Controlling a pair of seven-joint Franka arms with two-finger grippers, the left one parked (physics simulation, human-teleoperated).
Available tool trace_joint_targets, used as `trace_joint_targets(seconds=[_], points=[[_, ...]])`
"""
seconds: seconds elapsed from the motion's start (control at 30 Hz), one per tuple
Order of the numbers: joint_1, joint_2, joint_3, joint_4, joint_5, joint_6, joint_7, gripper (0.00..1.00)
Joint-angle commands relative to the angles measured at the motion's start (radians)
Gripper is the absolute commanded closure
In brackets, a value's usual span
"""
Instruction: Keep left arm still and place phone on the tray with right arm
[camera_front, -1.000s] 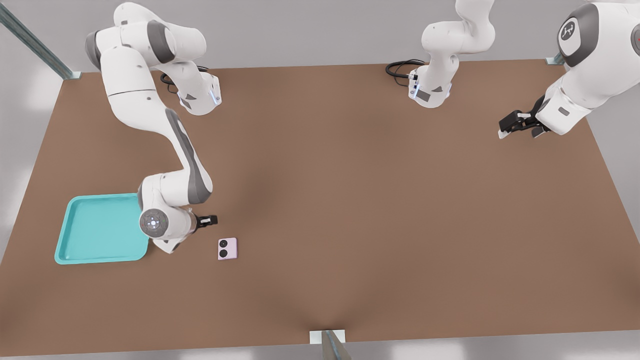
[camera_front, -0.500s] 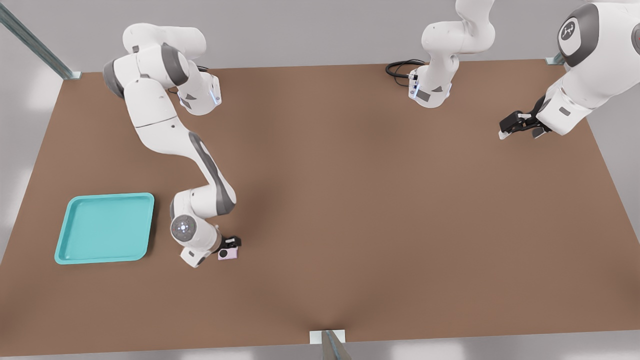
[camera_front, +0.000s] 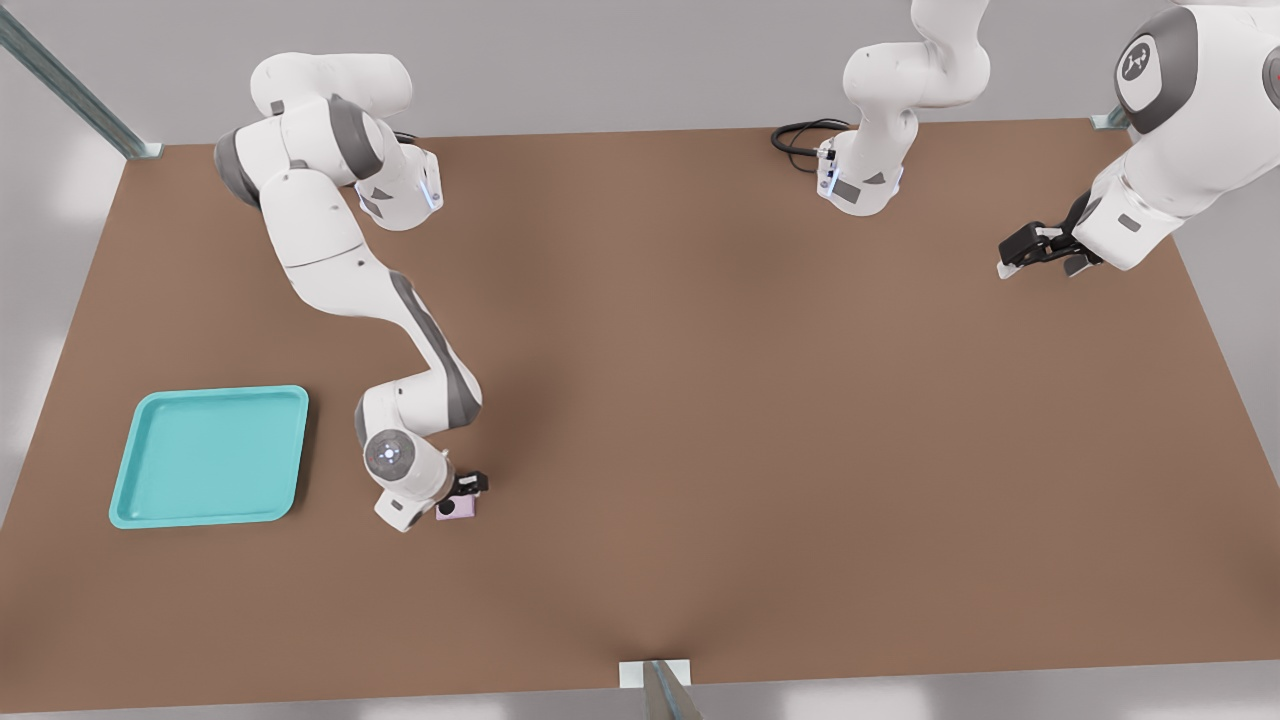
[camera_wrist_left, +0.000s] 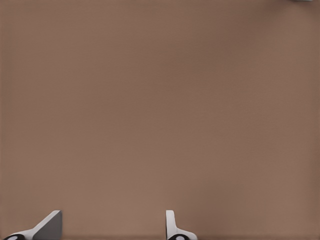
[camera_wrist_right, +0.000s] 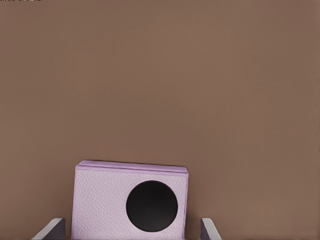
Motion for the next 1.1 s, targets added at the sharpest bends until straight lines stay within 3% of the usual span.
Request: trace_joint_targets(seconds=[0.0, 0.33, 0.4, 0.43, 0.63, 0.73, 0.83, 0.9, 1.07], points=[[-0.003, 0.0, 0.0, 0.001, -0.001, 0.007, 0.035, 0.0], [0.0, 0.012, 0.0, 0.007, 0.0, 0.008, 0.036, 0.03], [0.0, 0.012, 0.0, 0.01, 0.0, 0.008, 0.035, 0.17], [0.0, 0.012, 0.0, 0.007, 0.0, 0.008, 0.035, 0.19], [-0.003, -0.069, 0.0, 0.002, 0.0, -0.07, 0.019, 0.2], [-0.103, -0.196, 0.009, -0.062, 0.002, -0.133, -0.105, 0.2], [-0.331, -0.281, 0.104, -0.171, 0.0, -0.131, -0.235, 0.2], [-0.423, -0.351, 0.109, -0.249, 0.0, -0.131, -0.332, 0.2], [-0.629, -0.365, 0.121, -0.3, 0.002, -0.131, -0.58, 0.2]])
